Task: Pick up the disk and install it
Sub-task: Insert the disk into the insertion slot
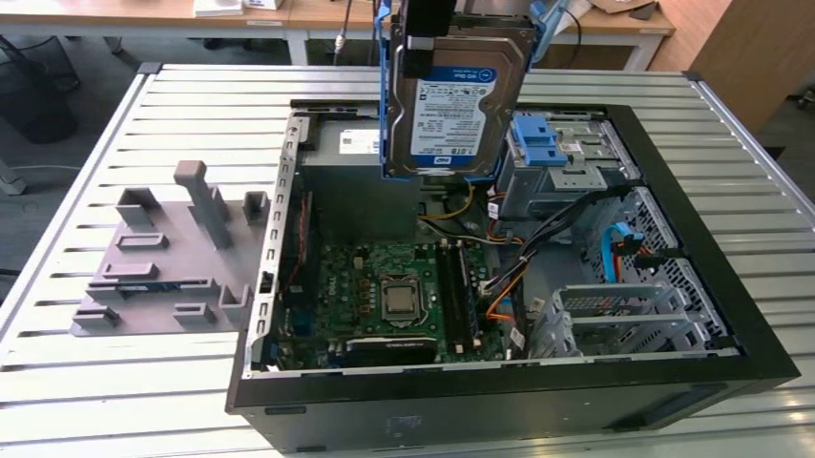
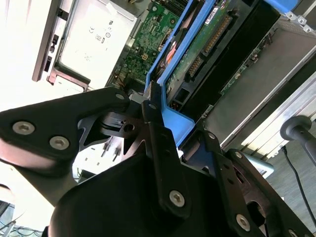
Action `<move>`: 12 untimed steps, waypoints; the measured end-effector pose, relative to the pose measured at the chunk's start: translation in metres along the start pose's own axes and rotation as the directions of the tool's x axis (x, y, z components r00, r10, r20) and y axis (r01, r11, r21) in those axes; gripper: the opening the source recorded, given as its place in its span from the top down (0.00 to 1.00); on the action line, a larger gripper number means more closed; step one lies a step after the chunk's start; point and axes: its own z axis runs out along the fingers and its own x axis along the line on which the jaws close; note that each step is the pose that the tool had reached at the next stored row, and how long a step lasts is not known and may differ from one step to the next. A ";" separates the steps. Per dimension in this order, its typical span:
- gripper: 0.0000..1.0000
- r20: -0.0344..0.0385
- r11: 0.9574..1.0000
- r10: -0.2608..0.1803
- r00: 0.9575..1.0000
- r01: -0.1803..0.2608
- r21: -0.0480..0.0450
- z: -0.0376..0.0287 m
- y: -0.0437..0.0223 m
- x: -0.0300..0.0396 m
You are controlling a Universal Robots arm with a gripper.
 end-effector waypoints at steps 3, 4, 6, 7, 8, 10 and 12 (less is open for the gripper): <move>0.64 0.001 1.000 0.000 1.000 0.000 0.000 0.0000 -0.0001 0.0000; 0.64 0.003 1.000 0.000 1.000 0.000 0.000 -0.0001 0.0000 0.0000; 0.64 0.014 1.000 -0.001 1.000 0.001 0.002 0.0000 0.0001 0.0000; 0.64 0.020 1.000 -0.001 1.000 0.001 0.003 0.0000 0.0002 0.0001; 0.64 0.024 1.000 -0.001 1.000 0.001 0.005 0.0000 0.0002 0.0002; 0.64 0.024 1.000 -0.001 1.000 0.001 0.005 0.0000 0.0002 0.0007; 0.64 0.024 1.000 -0.001 1.000 0.000 0.005 0.0001 0.0001 0.0024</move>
